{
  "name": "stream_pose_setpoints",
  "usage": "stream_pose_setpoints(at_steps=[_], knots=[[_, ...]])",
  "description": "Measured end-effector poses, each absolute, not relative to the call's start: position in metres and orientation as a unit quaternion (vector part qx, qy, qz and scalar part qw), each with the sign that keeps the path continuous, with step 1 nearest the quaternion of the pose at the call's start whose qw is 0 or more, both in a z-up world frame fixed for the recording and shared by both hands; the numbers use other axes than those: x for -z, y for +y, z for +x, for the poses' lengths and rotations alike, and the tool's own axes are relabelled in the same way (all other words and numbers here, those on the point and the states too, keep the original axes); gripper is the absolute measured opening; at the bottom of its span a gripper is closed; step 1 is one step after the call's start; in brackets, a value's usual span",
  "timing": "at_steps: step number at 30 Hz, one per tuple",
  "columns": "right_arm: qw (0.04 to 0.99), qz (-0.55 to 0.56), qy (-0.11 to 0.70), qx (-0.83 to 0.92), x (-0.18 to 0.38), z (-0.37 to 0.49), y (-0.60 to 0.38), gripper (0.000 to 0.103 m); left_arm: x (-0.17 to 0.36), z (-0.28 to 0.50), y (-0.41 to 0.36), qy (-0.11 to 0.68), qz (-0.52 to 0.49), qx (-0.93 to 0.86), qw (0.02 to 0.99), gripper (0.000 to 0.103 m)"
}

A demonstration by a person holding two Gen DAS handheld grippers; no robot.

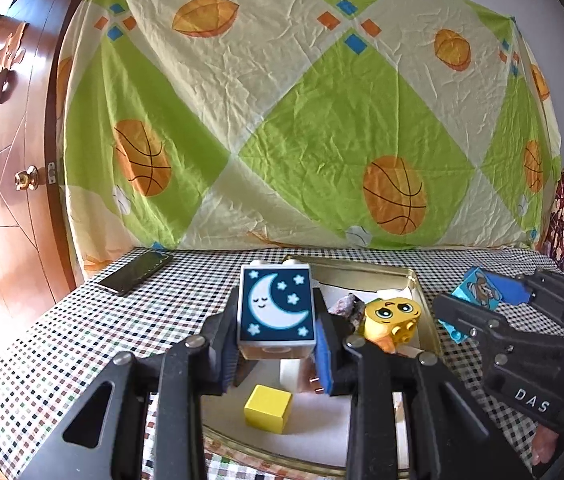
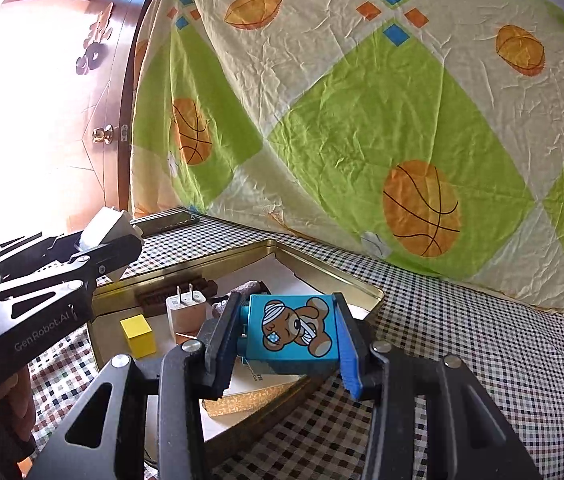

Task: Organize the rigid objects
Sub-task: 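Lower the moon block into the tin with the left tool while the right tool lowers the teddy block, then open both tools and withdraw them from the tin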

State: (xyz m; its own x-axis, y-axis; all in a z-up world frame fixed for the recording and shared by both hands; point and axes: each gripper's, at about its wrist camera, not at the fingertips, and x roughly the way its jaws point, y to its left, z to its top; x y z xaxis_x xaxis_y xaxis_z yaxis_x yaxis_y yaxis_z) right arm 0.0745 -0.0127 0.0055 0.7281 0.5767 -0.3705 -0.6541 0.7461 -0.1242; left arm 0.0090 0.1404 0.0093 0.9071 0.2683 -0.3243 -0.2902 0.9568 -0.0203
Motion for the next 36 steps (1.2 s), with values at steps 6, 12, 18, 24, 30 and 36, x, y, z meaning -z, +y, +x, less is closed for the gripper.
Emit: stream_pose_setpoints(at_steps=[6,12,18,24,30,36], knots=[[0.905,-0.134,0.199,-0.351,0.003,0.091,0.011,0.045,-0.006,0.024,0.147,0.19,-0.019,-0.138,0.972,0.031],[0.896,-0.144,0.236,-0.348,0.009,0.118,0.032,0.045,0.001,0.048,0.149,0.23,-0.009,-0.124,0.965,0.031],[0.894,-0.17,0.245,-0.336,0.011,0.136,0.051,0.045,0.011,0.064,0.148,0.259,0.0,-0.122,0.958,0.032],[0.9,-0.163,0.241,-0.323,0.01,0.138,0.045,0.062,0.013,0.06,0.149,0.262,-0.001,-0.132,0.956,0.049],[0.907,-0.114,0.226,-0.337,-0.002,0.13,0.013,0.083,0.003,0.039,0.152,0.228,-0.007,-0.158,0.961,0.102],[0.919,-0.072,0.192,-0.336,-0.018,0.109,-0.017,0.087,-0.01,0.027,0.14,0.213,-0.012,-0.148,0.966,0.102]])
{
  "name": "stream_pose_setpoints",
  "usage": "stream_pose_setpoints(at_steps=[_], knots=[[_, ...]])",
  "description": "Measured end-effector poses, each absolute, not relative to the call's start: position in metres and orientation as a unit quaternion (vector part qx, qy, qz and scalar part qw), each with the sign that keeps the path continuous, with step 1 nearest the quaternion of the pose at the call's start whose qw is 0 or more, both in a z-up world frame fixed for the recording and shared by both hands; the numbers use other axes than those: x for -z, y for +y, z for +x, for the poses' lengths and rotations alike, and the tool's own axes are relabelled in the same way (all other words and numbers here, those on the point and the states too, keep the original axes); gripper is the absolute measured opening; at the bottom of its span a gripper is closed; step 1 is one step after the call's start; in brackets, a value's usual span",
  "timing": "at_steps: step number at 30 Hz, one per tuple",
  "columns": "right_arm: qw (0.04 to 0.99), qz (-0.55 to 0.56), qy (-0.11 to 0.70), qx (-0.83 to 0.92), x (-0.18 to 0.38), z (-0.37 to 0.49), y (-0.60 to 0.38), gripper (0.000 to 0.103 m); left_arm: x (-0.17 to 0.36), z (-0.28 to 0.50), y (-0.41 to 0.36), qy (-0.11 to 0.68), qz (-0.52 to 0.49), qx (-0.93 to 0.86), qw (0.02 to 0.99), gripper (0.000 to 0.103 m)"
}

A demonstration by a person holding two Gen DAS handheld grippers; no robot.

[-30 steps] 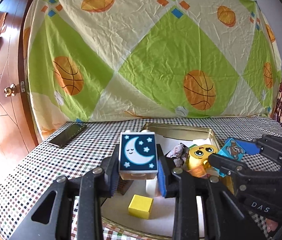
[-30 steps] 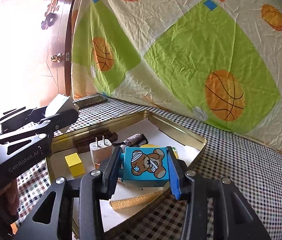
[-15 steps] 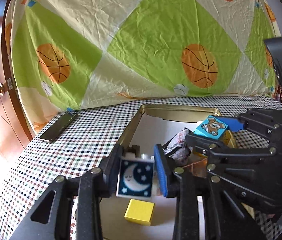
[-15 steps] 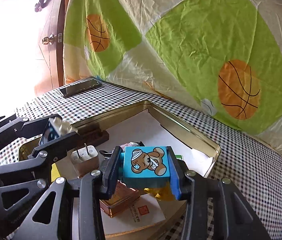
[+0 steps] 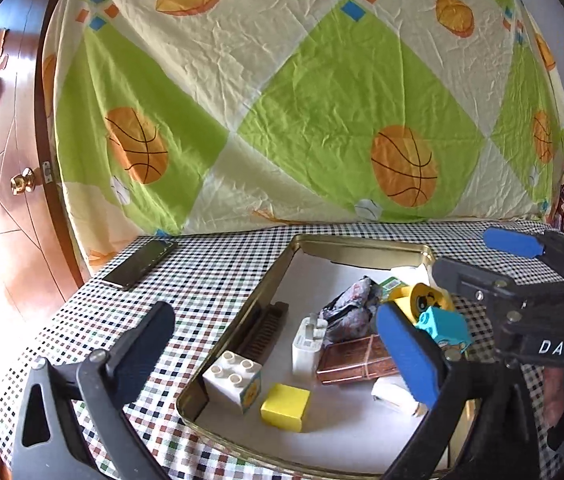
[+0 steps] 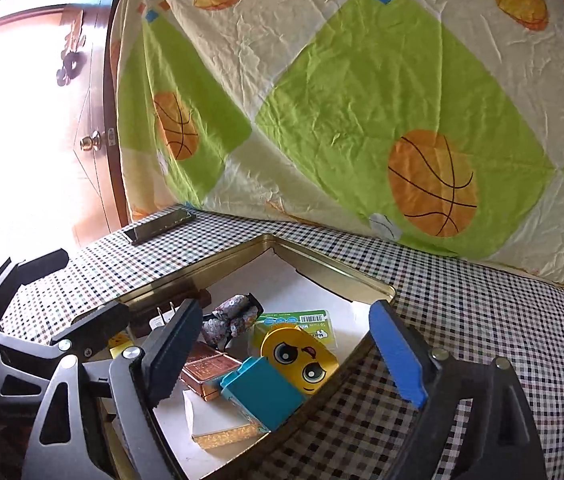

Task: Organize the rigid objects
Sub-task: 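Open both tools and withdraw them from the tin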

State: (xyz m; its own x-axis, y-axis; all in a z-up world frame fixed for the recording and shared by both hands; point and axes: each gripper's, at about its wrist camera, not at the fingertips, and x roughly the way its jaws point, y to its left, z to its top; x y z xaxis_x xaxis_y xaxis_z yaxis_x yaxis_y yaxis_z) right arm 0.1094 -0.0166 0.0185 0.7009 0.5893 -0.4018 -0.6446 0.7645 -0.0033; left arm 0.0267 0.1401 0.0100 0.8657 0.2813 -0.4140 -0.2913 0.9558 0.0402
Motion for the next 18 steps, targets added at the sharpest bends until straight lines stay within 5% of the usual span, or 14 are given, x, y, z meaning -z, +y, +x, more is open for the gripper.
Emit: stream_pose_setpoints(at_steps=[18], knots=[[0.936,-0.065,0.145,-0.313,-0.051,0.064,-0.048,0.093,-0.047,-0.027,0.135,0.172,-0.028,-0.181,0.968,0.103]])
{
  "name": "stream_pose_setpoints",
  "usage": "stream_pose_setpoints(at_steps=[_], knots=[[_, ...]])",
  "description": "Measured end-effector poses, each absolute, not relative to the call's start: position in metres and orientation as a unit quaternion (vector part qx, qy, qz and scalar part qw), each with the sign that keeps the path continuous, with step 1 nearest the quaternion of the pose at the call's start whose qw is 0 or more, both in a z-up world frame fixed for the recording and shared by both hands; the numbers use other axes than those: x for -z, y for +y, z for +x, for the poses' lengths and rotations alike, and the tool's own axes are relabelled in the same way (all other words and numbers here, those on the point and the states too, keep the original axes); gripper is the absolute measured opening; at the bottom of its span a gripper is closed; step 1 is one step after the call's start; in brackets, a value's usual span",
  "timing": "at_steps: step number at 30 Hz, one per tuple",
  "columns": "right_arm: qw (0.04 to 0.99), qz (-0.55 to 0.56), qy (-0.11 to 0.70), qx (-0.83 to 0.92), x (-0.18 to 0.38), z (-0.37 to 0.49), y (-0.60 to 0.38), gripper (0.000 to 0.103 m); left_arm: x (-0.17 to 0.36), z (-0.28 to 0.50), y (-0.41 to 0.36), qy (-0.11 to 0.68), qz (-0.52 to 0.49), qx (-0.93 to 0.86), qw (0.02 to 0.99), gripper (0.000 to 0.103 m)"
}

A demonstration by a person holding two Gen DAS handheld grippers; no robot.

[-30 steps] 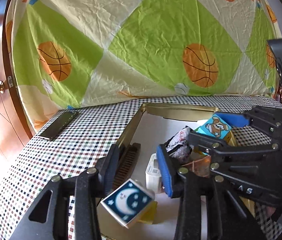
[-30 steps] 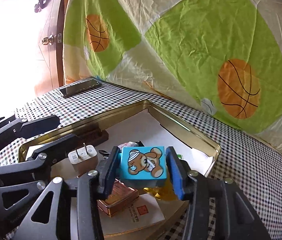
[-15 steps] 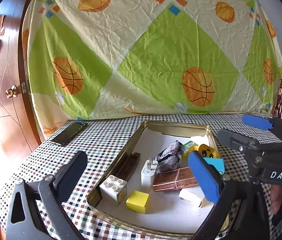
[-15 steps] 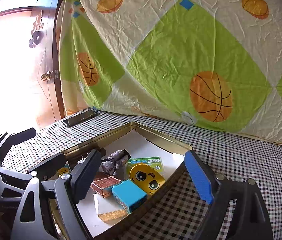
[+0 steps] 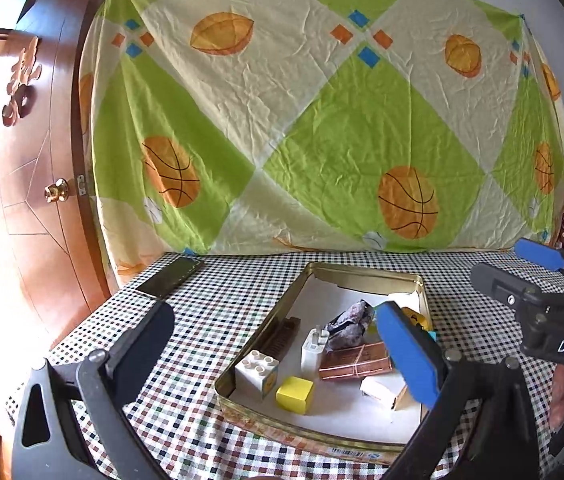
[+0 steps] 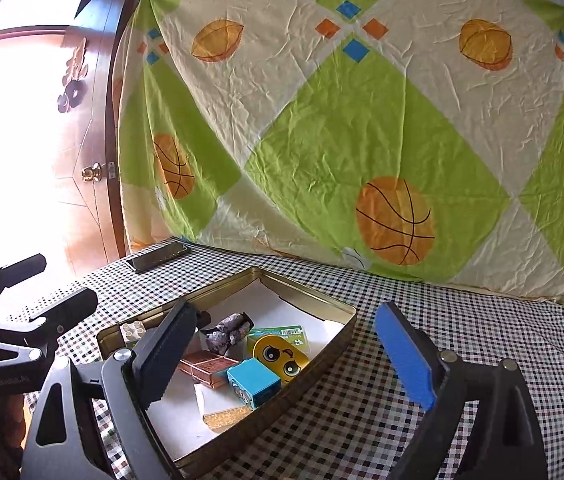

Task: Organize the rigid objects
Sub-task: 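Open both tools and withdraw them from the tin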

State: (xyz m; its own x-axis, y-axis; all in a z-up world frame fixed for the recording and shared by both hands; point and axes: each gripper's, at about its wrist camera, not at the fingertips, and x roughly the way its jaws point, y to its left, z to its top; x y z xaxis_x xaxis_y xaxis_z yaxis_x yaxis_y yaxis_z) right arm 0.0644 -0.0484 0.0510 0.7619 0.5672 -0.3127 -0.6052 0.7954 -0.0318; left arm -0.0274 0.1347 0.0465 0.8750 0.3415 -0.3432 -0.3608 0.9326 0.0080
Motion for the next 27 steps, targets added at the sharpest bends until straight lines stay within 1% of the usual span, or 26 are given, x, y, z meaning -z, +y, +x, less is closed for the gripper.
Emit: stream_pose_setpoints(at_steps=[17,27], knots=[[0.931,-0.092,0.132,-0.328,-0.05,0.044,-0.034,0.094,-0.043,-0.035,0.147,0.177,-0.038,-0.199,0.963,0.103],[0.93,-0.095,0.134,-0.33,-0.048,0.042,-0.032,0.094,-0.045,-0.038,0.142,0.159,-0.023,-0.202,0.966,0.103]])
